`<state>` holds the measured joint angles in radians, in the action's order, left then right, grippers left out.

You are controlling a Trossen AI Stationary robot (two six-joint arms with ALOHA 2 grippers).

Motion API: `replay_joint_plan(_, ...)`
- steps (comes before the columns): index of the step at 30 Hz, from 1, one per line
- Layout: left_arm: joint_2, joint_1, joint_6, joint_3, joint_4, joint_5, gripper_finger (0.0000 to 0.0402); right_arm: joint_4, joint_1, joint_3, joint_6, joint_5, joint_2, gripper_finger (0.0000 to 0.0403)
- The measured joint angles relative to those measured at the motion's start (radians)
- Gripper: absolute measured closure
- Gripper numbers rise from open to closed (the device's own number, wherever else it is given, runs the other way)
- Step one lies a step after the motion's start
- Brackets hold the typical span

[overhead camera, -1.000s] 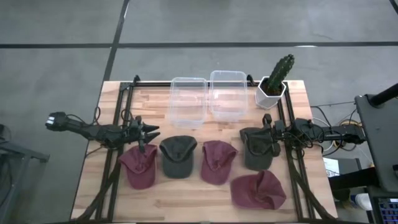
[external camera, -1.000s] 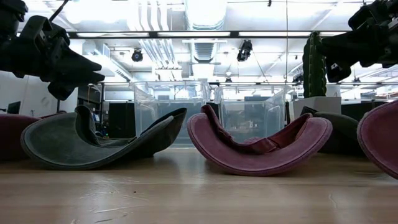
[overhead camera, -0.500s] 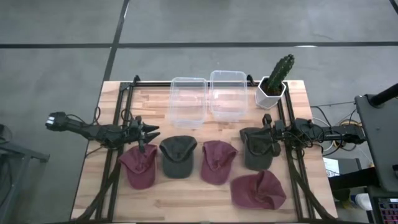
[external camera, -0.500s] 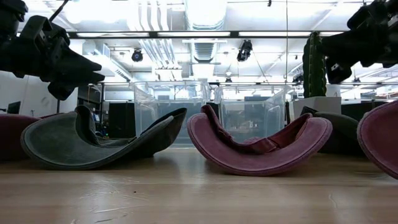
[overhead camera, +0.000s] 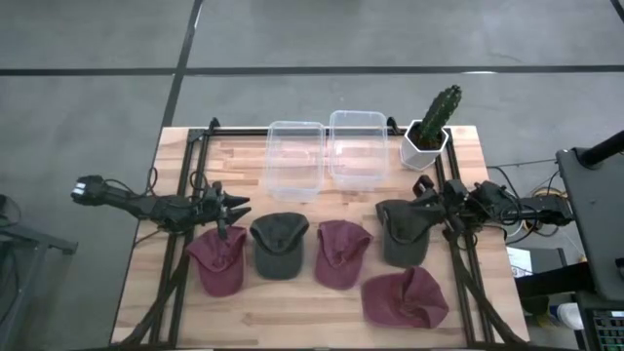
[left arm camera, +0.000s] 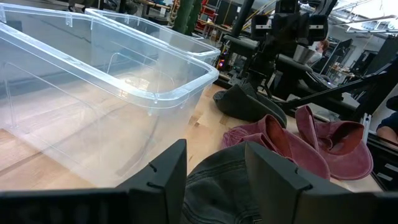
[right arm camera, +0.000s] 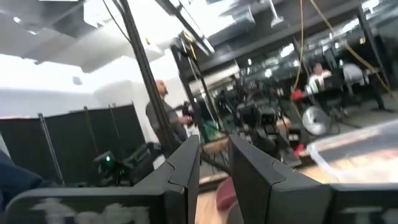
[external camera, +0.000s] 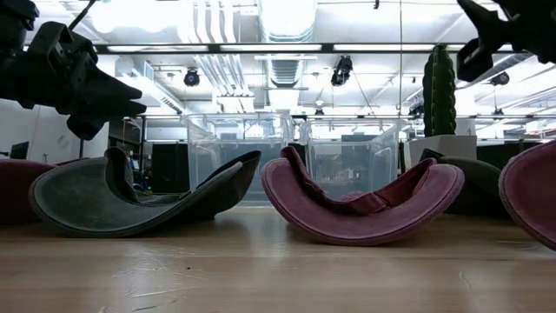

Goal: Pick & Place hat
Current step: Put the right black cap into the left transparent bin

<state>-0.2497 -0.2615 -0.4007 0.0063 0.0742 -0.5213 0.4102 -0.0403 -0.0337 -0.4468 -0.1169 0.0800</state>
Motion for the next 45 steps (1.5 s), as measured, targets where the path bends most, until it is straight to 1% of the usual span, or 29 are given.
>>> replay_joint_plan(2,0.000,0.000,0.000,0.000,0.000,0.000,0.0245,-0.084,-0.003,-0.035,-0.011,0.000,0.016,0.0324)
replay_joint_plan(6,0.000,0.000,0.000,0.000,0.000,0.000,0.0245,-0.337,-0.008,-0.155,-0.047,0.000,0.086,0.0331)
replay_joint_plan(11,0.000,0.000,0.000,0.000,0.000,0.000,0.0245,-0.657,-0.015,-0.346,-0.087,-0.004,0.235,0.0335)
replay_joint_plan(14,0.000,0.000,0.000,0.000,0.000,0.000,0.0245,-0.784,-0.015,-0.449,-0.102,-0.007,0.327,0.0331)
replay_joint_plan(17,0.000,0.000,0.000,0.000,0.000,0.000,0.0245,-0.845,-0.015,-0.527,-0.104,-0.007,0.402,0.0327)
replay_joint_plan(22,0.000,0.000,0.000,0.000,0.000,0.000,0.0245,-0.854,-0.014,-0.624,-0.104,-0.007,0.495,0.0323)
replay_joint_plan(27,0.000,0.000,0.000,0.000,0.000,0.000,0.0245,-0.864,-0.014,-0.702,-0.071,-0.003,0.571,0.0331)
replay_joint_plan(29,0.000,0.000,0.000,0.000,0.000,0.000,0.0245,-0.905,-0.014,-0.735,-0.089,-0.004,0.596,0.0335)
replay_joint_plan(31,0.000,0.000,0.000,0.000,0.000,0.000,0.0245,-0.985,-0.014,-0.770,-0.143,-0.009,0.619,0.0339)
replay_joint_plan(33,0.000,0.000,0.000,0.000,0.000,0.000,0.0245,-1.121,-0.014,-0.802,-0.213,-0.013,0.641,0.0343)
replay_joint_plan(38,0.000,0.000,0.000,0.000,0.000,-0.001,0.0245,-1.577,-0.014,-0.874,-0.440,-0.018,0.689,0.0349)
replay_joint_plan(40,0.000,0.000,0.000,0.000,0.000,-0.001,0.0245,-1.717,-0.014,-0.885,-0.520,-0.018,0.698,0.0348)
replay_joint_plan(42,0.000,0.000,0.000,0.000,0.000,-0.001,0.0245,-1.788,-0.014,-0.890,-0.563,-0.020,0.696,0.0344)
replay_joint_plan(45,0.000,0.000,0.000,0.000,0.000,-0.001,0.0245,-1.788,-0.014,-0.888,-0.605,-0.026,0.680,0.0328)
